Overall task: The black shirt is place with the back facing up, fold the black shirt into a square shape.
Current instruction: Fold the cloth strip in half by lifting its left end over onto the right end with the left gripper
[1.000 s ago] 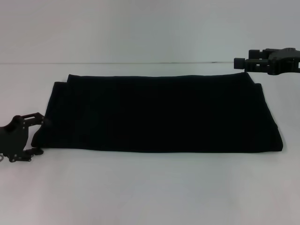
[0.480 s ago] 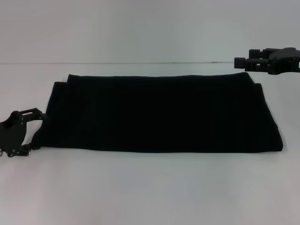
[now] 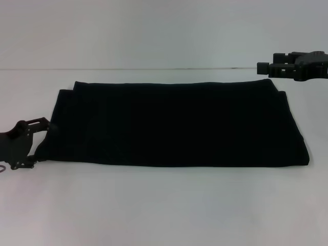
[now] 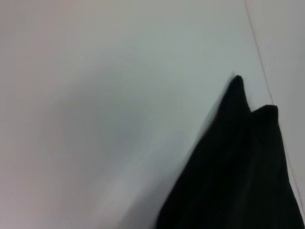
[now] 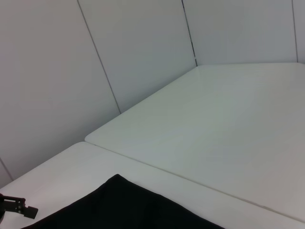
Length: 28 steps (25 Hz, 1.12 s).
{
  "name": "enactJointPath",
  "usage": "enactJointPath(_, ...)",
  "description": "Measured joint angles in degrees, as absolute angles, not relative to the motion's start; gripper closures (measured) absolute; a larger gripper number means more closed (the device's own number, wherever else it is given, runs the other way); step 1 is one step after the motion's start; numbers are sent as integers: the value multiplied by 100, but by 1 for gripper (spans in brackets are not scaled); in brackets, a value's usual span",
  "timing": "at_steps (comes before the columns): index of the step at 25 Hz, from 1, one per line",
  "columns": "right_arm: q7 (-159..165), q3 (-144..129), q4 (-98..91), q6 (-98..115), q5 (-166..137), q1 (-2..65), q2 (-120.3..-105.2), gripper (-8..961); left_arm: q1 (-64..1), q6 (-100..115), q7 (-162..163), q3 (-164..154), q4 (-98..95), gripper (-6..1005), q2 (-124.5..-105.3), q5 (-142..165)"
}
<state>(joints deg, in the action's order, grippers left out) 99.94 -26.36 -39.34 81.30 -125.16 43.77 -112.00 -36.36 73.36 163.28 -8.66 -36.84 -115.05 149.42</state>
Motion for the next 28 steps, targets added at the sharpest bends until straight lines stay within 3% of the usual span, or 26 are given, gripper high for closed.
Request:
enactJointPath(9,9993,-2636,-3947,8130,-12513,4377,-11188,150,-3658,7349,15924,-909,-3682,138,-11505,14987)
enactJointPath(11,9993,-2635,-3947,8130,-12504,4377,-11185,150,-3657,7309,15867,-921,-3683,340,-11505,15090)
enactJointPath(18,9992,-2642,-3947,8131,-12446,4368,-11178,150,-3640,7221,15632,-1040,-3680,586,-11512,15193)
enactJointPath(28,10004,-2637,-3946,8163,-12445,4367,-11189,150,-3642,7183,15140,-1045,-3639,793,-11501,15231)
